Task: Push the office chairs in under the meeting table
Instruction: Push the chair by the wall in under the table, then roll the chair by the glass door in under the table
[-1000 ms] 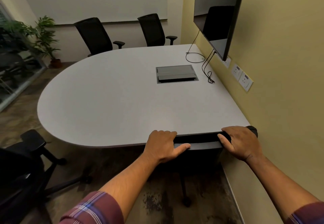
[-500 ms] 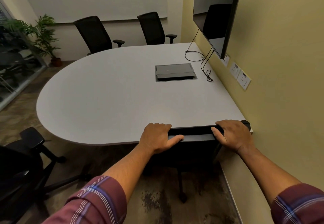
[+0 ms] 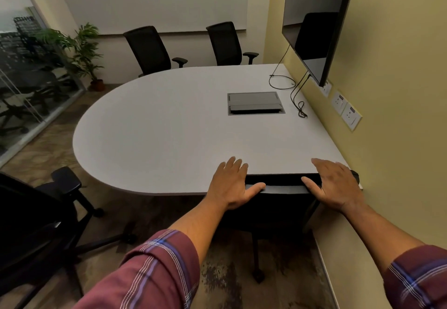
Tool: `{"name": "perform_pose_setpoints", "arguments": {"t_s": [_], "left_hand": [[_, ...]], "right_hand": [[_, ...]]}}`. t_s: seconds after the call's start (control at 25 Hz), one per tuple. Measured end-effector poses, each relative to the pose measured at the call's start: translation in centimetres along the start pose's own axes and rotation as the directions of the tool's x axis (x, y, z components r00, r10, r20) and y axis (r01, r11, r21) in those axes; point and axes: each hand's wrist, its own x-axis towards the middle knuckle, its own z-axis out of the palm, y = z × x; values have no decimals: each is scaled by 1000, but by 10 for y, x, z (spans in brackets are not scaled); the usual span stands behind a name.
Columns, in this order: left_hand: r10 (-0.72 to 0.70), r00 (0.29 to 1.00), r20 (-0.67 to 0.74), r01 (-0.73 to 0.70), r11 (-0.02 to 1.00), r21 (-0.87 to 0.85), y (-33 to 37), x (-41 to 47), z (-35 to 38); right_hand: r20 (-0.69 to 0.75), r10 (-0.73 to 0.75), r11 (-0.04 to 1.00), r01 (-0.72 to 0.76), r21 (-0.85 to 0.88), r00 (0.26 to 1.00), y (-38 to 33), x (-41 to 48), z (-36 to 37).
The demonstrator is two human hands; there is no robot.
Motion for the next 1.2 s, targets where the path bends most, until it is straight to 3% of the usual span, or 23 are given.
{"name": "perform_pose_setpoints", "arguments": {"t_s": [0.2,0.52,0.88,1.2], "left_hand": [[-85,996,7,85,993,-77,-31,-25,0],[-225,974,12,224,972,67,-148,-88,-37],[-458,888,-28,456,874,170,-298,-197,-109],[-601,790,-122,610,750,254,-418,-321,-169]], "right_hand": [[60,15,998,-19,68,998,-42,15,-14],[23,-122,986,118,121,992,-191,77,-15],[50,-349,926,335,176,936,-404,143,30],[45,-566,800,534,273,823,-623,164,57]]}}
